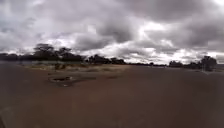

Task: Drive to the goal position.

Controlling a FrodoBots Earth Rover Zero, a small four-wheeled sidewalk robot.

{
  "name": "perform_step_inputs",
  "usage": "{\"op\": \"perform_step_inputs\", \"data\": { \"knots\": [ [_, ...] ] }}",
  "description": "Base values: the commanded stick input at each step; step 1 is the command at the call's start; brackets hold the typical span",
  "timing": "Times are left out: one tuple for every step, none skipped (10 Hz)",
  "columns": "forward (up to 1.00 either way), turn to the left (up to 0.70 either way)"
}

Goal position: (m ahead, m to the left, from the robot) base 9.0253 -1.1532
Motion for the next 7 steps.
{"op": "perform_step_inputs", "data": {
  "knots": [
    [0.85,0.04],
    [0.85,0.04],
    [0.85,0.04],
    [0.85,0.04],
    [0.85,0.04],
    [0.85,0.04],
    [0.85,0.04]
  ]
}}
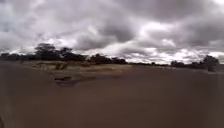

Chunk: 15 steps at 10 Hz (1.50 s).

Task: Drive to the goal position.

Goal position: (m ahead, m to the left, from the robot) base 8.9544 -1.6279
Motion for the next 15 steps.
{"op": "perform_step_inputs", "data": {
  "knots": [
    [0.85,0.04],
    [0.85,0.04],
    [0.85,0.04],
    [0.85,0.04],
    [0.85,0.04],
    [0.85,0.02],
    [0.85,-0.06],
    [0.85,-0.15],
    [0.85,-0.24],
    [0.85,-0.30],
    [0.85,-0.30],
    [0.85,-0.30],
    [0.85,-0.30],
    [0.85,-0.30],
    [0.85,-0.30]
  ]
}}
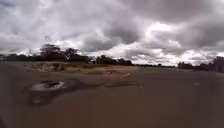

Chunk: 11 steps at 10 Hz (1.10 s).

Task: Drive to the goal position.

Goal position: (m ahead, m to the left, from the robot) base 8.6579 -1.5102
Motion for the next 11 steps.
{"op": "perform_step_inputs", "data": {
  "knots": [
    [0.85,-0.27],
    [0.85,-0.18],
    [0.85,-0.09],
    [0.85,-0.01],
    [0.85,-0.04],
    [0.85,-0.22],
    [0.85,-0.30],
    [0.85,-0.30],
    [0.85,-0.30],
    [0.85,-0.25],
    [0.85,-0.16]
  ]
}}
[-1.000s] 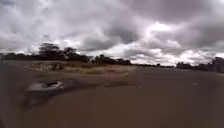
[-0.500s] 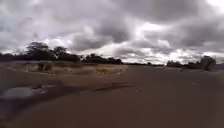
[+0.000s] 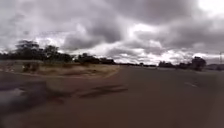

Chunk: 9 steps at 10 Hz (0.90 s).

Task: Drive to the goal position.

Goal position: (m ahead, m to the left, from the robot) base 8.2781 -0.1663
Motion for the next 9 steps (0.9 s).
{"op": "perform_step_inputs", "data": {
  "knots": [
    [0.85,-0.08],
    [0.85,0.00],
    [0.85,0.04],
    [0.85,0.04],
    [0.85,0.04],
    [0.85,0.04],
    [0.85,0.04],
    [0.85,0.04],
    [0.85,0.04]
  ]
}}
